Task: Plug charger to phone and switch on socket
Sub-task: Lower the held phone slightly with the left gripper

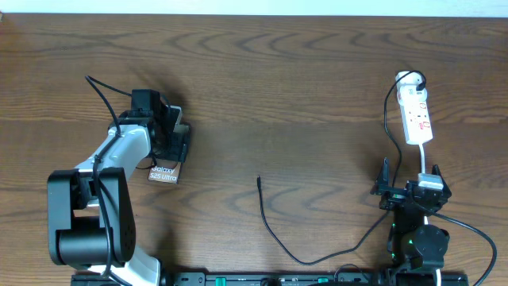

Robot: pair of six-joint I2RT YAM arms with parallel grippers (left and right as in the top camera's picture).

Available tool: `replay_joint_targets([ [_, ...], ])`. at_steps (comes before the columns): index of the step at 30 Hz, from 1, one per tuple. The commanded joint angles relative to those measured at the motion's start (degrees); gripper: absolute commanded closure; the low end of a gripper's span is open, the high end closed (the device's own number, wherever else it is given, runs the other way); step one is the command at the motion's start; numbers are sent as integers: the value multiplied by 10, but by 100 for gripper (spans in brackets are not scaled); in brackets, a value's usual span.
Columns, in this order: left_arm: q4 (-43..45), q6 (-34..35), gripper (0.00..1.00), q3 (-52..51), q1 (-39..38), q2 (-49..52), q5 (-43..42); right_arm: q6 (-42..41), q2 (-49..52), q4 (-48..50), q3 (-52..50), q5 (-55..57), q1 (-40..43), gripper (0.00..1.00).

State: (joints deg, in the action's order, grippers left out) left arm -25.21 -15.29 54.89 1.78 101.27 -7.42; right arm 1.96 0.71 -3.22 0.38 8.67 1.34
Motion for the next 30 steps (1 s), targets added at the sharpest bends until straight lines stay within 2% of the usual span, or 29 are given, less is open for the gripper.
replay_joint_targets([
  [1,-8,-1,92,-3,0,16,-27,5,-2,-2,-1,4,-10,1],
  [17,-9,36,93,10,0,-47,-27,5,-2,-2,-1,4,-10,1],
  [30,-17,51,93,10,0,-52,-27,5,-2,-2,-1,4,-10,1],
])
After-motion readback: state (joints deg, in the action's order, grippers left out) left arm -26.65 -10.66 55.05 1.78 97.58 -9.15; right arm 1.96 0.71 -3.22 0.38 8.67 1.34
